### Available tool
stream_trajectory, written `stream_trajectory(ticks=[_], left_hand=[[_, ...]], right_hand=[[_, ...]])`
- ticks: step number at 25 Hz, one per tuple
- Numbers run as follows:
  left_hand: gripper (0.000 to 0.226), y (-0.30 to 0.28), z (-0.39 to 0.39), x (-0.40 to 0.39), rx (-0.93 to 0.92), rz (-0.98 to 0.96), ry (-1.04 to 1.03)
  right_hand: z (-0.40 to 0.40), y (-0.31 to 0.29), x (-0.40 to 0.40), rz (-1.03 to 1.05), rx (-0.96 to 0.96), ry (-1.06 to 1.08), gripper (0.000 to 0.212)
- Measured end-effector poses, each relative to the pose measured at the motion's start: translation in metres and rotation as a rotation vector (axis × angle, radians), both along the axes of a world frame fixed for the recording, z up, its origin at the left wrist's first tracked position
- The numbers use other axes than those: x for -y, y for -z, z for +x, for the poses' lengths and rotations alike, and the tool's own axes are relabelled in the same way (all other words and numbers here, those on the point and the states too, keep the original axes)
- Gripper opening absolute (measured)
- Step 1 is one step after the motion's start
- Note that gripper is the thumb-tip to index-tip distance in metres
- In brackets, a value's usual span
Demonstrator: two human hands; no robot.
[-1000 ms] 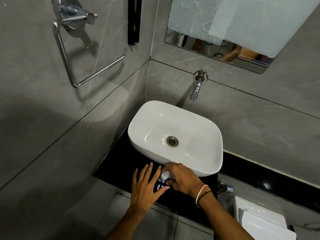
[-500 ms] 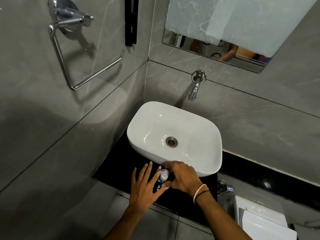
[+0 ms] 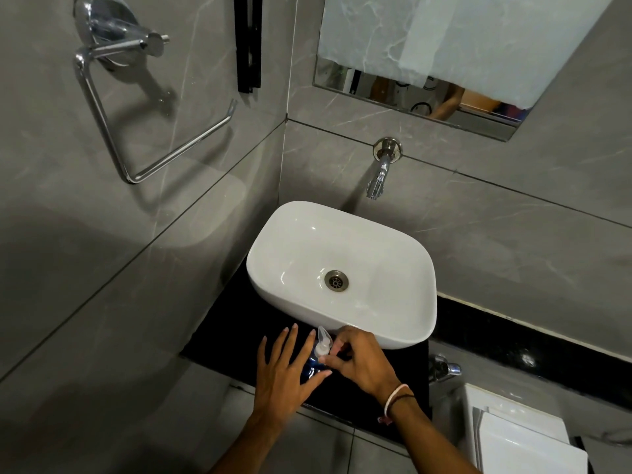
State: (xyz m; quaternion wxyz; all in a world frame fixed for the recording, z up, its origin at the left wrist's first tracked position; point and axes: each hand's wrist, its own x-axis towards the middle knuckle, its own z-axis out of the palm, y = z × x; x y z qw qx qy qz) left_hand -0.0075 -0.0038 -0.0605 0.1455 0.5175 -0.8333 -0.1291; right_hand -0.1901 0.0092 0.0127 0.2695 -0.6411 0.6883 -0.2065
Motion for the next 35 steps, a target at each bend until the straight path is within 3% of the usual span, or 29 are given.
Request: stream_trajectory(ticks=[3,5,7,9,12,15,26,31,35], left_hand=[[0.075,0.0,0.0,0.0,-0.007,-0.021,0.0],[0.075,-0.002,-0.001,0.001,-0.005,-0.022,-0.008],[0.074,-0.001,-0.001,0.001,-0.009,-0.016,-0.007],[0.073,0.0,0.001,0.0,-0.015,-0.019,0.002],[0.072,0.002,0.001,0.001,-0.014,-0.011,0.007],[0.074,0.003,0.0,0.002,-0.021,-0.007,0.0],[0.075,0.009,0.0,0.002,-0.012,-0.049,0.001],[0.072,0.012,-0.002,0.004,-0.015,-0.117,0.008],[0.072,0.013,-0.001,0.004,-0.001,-0.151,0.011]], right_hand=[[0.006,0.01,-0.008,-0.061,0.141,-0.019,0.047],[0.011,0.02,-0.011,-0.129,0.169,-0.025,0.036],[0.016,0.028,-0.014,-0.196,0.116,0.049,0.026],[0.017,0.028,-0.016,-0.241,0.054,0.105,0.03],[0.01,0.028,-0.017,-0.206,0.057,0.0,0.043],[0.01,0.028,-0.018,-0.201,0.043,-0.108,0.04],[0.011,0.034,-0.017,-0.284,-0.088,-0.193,0.044],[0.017,0.037,-0.018,-0.383,-0.188,-0.129,0.033],[0.013,0.031,-0.016,-0.341,-0.138,-0.148,0.037]])
